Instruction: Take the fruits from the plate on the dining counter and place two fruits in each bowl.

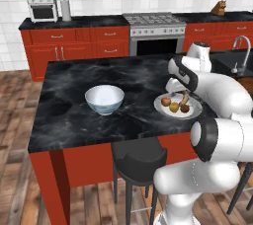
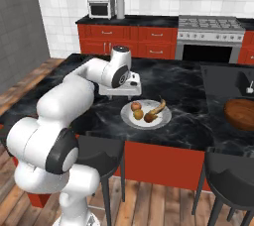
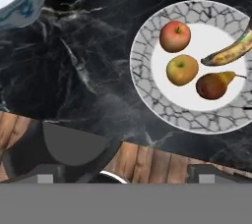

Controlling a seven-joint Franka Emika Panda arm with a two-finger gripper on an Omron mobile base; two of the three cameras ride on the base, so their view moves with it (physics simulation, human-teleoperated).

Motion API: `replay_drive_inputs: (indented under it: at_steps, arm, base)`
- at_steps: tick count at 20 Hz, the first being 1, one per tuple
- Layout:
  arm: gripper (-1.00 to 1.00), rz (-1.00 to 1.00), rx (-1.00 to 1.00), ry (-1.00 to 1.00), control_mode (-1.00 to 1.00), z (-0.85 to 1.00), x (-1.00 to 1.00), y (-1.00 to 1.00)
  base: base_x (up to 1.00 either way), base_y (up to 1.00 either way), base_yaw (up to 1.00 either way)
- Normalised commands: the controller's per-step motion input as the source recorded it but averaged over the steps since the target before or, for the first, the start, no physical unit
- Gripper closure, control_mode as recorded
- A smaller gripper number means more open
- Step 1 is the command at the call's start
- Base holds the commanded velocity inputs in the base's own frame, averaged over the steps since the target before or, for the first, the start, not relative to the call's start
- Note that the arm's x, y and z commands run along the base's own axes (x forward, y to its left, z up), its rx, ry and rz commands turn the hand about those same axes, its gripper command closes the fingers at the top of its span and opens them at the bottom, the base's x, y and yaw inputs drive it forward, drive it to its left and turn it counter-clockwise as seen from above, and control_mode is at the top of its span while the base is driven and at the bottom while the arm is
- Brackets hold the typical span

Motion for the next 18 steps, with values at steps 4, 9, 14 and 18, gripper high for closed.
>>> replay_drive_inputs:
  at_steps: [4, 9, 14, 18]
  arm:
    - [-1.00, 0.00, 0.00, 0.00, -1.00, -0.45, 0.67, 0.00]
    - [-1.00, 0.00, -0.01, 0.00, -1.00, -0.45, 0.63, 0.00]
    - [-1.00, 0.00, -0.02, 0.04, -1.00, -0.39, 0.58, -0.11]
    - [-1.00, 0.00, 0.00, 0.07, -1.00, -0.50, 0.48, -0.15]
  base:
    - [0.00, 0.00, 0.00]
    - [0.00, 0.00, 0.00]
    - [0.00, 0.00, 0.00]
    - [0.00, 0.00, 0.00]
